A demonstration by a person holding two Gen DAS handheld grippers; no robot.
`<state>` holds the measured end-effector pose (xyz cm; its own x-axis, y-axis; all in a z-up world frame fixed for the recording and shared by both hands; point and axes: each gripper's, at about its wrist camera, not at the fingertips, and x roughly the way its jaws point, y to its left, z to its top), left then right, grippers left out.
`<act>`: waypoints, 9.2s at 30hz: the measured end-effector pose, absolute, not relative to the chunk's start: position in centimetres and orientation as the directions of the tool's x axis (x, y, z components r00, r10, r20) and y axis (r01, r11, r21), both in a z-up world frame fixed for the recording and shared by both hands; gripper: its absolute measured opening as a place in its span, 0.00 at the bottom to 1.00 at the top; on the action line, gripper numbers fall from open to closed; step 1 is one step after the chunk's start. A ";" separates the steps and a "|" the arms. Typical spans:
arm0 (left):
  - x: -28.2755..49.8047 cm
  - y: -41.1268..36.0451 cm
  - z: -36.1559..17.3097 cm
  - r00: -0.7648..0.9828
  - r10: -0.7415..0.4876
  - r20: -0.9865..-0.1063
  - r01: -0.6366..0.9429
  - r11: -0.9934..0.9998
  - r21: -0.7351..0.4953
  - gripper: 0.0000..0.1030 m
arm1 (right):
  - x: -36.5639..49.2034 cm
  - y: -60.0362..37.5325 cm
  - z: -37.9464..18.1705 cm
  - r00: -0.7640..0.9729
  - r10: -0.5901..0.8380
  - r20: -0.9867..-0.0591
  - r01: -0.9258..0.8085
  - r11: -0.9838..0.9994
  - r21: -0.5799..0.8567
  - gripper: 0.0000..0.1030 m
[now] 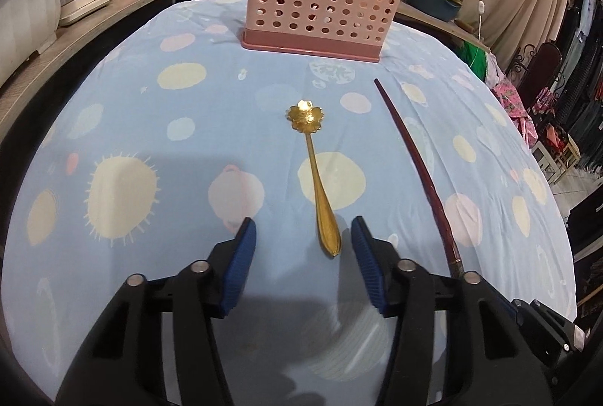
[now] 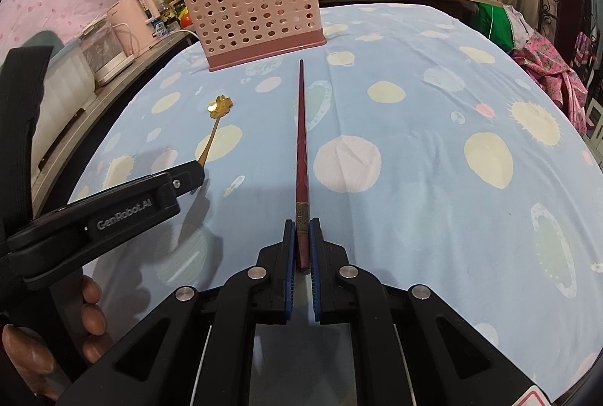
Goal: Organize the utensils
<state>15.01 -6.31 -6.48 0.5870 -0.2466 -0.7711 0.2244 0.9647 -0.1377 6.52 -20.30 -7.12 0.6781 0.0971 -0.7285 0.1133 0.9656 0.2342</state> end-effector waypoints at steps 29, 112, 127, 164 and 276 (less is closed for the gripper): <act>13.4 -2.5 0.7 0.690 -0.296 -0.660 0.225 0.955 -0.192 0.01 | 4.8 -20.5 -1.0 0.774 0.127 -0.621 0.070 0.956 0.283 0.07; 34.2 -3.4 13.8 0.830 -0.203 -0.520 0.164 0.979 -0.120 0.22 | 29.5 -24.8 16.6 0.936 0.067 -0.345 0.030 0.963 0.269 0.23; 29.8 -2.9 12.2 0.812 -0.189 -0.552 0.160 0.982 -0.101 0.29 | 24.7 -24.3 13.7 0.912 0.056 -0.405 0.039 0.974 0.221 0.25; 18.9 -3.6 5.8 0.785 -0.082 -0.615 0.126 0.992 0.027 0.91 | 13.2 -22.9 5.8 0.840 -0.033 -0.541 0.105 0.989 0.103 0.82; 17.5 -2.5 3.8 0.741 -0.001 -0.671 0.037 0.999 0.040 0.93 | 10.2 -22.2 3.9 0.797 -0.097 -0.597 0.191 0.977 0.095 0.94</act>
